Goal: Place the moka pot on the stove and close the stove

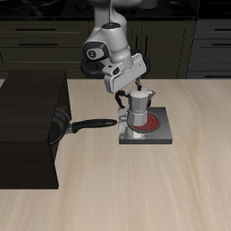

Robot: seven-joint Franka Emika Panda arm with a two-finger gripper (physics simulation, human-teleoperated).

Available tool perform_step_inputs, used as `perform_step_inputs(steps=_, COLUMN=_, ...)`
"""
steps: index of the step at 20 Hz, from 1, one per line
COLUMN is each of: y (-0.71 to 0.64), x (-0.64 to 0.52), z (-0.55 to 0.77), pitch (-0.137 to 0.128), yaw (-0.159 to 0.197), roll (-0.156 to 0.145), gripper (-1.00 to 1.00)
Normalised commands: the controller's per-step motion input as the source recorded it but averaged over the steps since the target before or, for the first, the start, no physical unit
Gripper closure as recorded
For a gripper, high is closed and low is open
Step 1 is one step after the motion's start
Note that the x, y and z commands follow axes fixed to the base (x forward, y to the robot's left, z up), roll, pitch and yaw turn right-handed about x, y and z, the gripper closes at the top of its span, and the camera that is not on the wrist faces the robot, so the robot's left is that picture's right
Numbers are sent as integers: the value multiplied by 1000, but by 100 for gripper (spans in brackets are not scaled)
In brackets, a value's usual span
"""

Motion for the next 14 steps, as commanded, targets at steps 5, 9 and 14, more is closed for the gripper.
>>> perform_step_inputs(steps=5, y=-159, x=159, z=105, pitch=4, yaw=70, roll=-33, gripper=-100)
perform_step_inputs(steps=9, y=-73, x=44, z=78, pitch=10, yaw=27, roll=-16, gripper=-100)
perform_step_inputs(steps=14, y=-113, x=35, z=314, pitch=-84, yaw=1, roll=-18, gripper=-100)
